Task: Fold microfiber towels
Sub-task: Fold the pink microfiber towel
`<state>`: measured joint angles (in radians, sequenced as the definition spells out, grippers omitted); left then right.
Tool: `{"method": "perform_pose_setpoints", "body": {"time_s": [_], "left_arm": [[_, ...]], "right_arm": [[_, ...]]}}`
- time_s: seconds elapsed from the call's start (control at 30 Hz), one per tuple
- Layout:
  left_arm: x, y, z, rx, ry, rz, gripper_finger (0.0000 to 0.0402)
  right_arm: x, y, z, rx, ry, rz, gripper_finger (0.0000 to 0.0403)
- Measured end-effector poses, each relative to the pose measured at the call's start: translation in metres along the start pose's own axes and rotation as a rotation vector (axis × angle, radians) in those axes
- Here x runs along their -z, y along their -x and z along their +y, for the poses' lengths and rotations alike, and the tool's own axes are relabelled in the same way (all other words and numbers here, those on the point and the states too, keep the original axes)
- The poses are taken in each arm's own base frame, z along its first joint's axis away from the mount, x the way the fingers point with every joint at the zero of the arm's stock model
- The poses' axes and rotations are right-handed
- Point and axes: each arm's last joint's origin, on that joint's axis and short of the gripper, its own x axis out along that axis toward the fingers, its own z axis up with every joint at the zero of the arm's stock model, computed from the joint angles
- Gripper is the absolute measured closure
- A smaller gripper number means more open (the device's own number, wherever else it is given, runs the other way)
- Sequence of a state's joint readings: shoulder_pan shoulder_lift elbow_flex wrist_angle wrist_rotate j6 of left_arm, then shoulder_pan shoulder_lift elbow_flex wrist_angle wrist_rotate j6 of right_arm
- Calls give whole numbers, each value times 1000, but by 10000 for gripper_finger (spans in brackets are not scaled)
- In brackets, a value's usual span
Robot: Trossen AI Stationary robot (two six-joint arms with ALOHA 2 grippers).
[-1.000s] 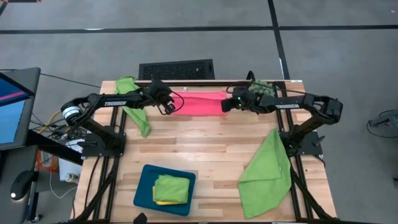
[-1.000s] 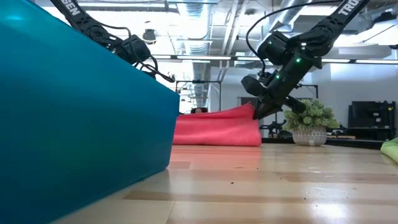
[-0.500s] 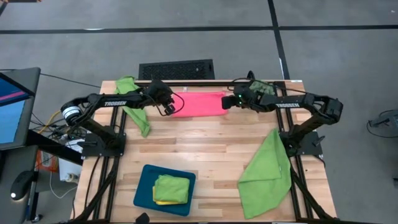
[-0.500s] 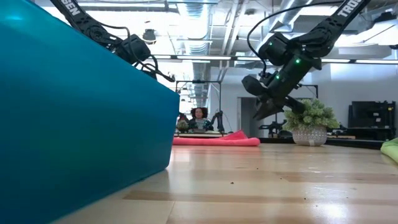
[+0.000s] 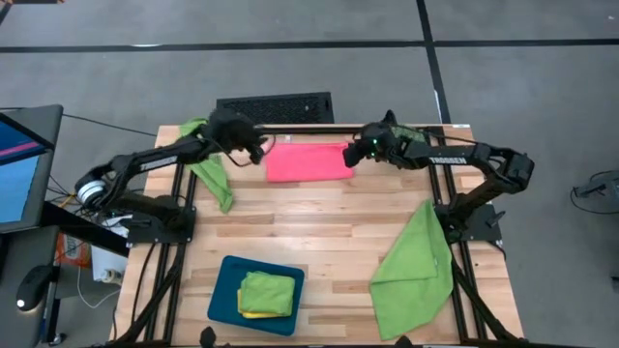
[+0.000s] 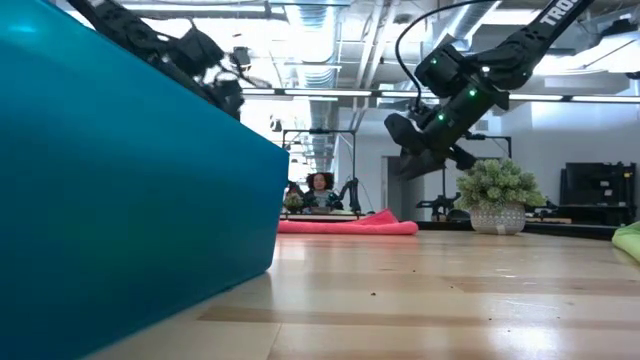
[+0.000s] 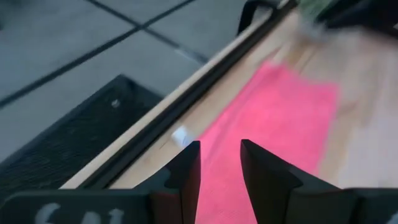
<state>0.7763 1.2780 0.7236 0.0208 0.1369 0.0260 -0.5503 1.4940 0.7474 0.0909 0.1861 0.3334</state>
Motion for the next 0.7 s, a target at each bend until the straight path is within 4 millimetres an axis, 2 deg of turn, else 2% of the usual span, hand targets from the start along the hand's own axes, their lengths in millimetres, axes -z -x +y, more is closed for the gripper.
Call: {"method": "perform_pose_setpoints", "body": {"time_s": [0.17,0.37,0.57,0.7], "left_arm": [[-7,18,15,113,120,-53,294],[0,18,17,142,123,12,294],[1,18,16,166,125,25,294],[2,18,16,165,126,26,294]], "right_arm": [[-8,-3,-18,-16,70,25,225],[-12,-3,-25,-46,201,52,221],[-31,2,-22,-90,339,84,226],[-37,2,-32,-77,371,92,227]]}}
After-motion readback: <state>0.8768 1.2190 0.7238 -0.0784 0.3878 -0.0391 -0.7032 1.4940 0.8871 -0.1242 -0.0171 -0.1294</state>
